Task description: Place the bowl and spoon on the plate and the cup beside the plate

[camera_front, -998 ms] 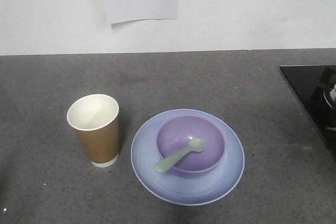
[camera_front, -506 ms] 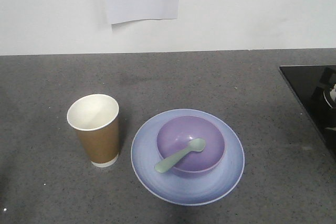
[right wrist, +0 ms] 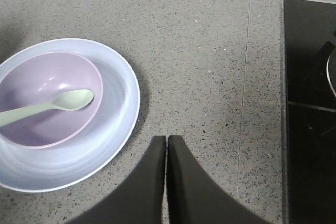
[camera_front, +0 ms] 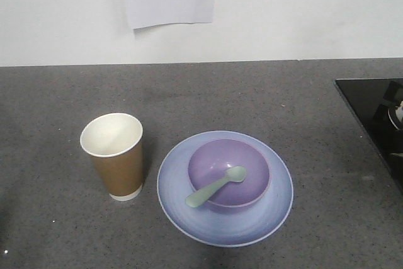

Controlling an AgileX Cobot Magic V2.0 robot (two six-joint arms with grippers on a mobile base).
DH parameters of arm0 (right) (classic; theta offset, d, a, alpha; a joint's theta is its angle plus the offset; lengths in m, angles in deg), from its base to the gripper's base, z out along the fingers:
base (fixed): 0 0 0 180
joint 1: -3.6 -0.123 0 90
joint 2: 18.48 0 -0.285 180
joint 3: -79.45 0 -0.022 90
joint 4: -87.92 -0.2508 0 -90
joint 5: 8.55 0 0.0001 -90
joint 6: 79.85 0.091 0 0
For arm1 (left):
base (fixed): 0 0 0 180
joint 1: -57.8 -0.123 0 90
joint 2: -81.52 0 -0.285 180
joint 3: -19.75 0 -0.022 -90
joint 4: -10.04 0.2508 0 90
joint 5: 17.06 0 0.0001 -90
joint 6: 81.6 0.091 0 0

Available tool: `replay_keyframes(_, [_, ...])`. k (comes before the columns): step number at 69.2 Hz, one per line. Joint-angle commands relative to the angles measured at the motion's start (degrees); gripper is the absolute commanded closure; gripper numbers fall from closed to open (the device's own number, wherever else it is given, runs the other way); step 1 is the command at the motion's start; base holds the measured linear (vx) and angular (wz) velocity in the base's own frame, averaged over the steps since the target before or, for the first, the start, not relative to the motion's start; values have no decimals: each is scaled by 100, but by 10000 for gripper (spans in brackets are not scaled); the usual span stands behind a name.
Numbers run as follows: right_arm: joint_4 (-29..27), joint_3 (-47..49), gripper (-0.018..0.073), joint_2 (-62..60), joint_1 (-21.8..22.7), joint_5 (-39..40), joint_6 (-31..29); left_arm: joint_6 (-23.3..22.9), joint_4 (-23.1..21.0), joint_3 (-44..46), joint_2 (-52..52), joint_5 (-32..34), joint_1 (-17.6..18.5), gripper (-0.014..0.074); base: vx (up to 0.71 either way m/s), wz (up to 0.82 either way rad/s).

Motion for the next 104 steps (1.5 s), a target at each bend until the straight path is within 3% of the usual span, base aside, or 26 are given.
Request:
replay_keyframes(1, [71, 136, 570, -29, 18, 330, 3, 7, 0, 44, -91, 450, -18, 604, 0, 0])
replay_keyframes(17, [315, -6, 570, -182, 18, 579, 3, 7, 0, 44, -89, 450, -18, 603, 0, 0])
replay_keyframes(38, [281, -2129, 570, -1152, 99, 3372, 3, 7, 0, 44, -89, 450, -18, 603, 0, 0])
replay_keyframes(57, [-169, -3945, 570, -2383, 1060, 5415, 8, 7, 0, 44, -89, 450, -18, 603, 0, 0])
replay_keyframes(80, [-224, -5158, 570, -3959, 1496, 5710, 8, 7, 0, 44, -89, 450, -18, 603, 0, 0])
replay_keyframes(104, [-213, -5793, 570, -4785, 1498, 5808, 150, 7, 0, 44, -85, 450, -18, 604, 0, 0])
